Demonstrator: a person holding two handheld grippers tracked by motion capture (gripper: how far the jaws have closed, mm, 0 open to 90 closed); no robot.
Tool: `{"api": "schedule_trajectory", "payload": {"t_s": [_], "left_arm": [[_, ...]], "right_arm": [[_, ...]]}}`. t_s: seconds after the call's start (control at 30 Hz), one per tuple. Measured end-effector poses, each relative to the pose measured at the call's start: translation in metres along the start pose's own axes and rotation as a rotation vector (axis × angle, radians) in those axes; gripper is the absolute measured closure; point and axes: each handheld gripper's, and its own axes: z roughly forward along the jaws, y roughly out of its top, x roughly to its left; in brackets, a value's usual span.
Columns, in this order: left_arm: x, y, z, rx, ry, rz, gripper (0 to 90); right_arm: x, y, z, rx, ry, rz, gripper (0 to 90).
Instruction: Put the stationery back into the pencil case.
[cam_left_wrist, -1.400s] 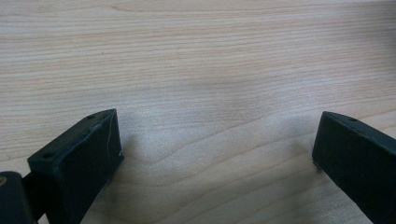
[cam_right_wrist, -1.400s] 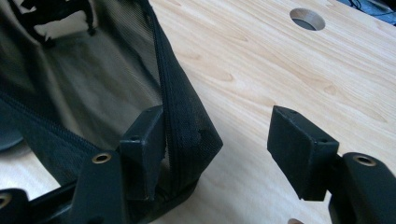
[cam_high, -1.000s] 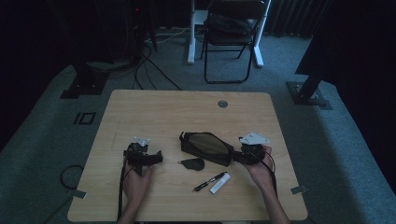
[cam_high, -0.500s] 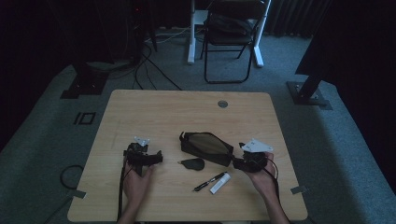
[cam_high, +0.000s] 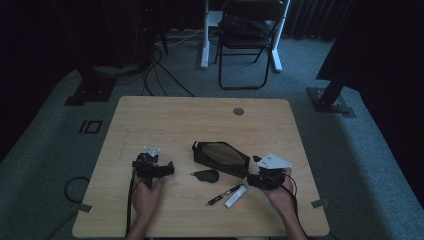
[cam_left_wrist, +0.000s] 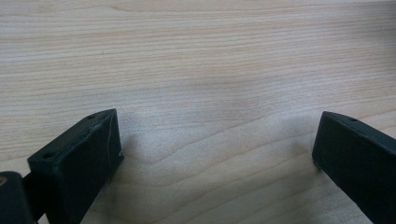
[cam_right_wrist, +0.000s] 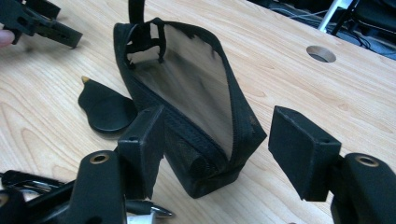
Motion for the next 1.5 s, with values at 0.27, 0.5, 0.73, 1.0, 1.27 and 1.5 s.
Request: {"api": "schedule_trajectory", "payload": {"t_s": [0.27,0.5,0.73,1.0,1.27,1.5], "left_arm": [[0.000,0.000,0.000,0.000,0.000,0.000,1.5],[0.000,0.000,0.000,0.000,0.000,0.000,1.5],[0.000,0.000,0.000,0.000,0.000,0.000,1.5],[0.000,0.000,0.000,0.000,0.000,0.000,1.5],[0.000,0.000,0.000,0.000,0.000,0.000,1.5],[0.000,0.000,0.000,0.000,0.000,0.000,1.5]], "right_arm": [[0.008,-0.002,-0.003,-0.006,0.017,-0.011,36.2],[0.013,-0.007,-0.003,0.001,0.029,-0.011,36.0],[0.016,-0.011,-0.007,0.003,0.038,-0.012,36.0],[0.019,-0.018,-0.005,0.022,0.048,-0.017,35.9],[0.027,-0.023,-0.005,0.036,0.063,-0.026,36.0],[0.034,-0.028,-0.004,0.057,0.065,-0.041,33.0]]}}
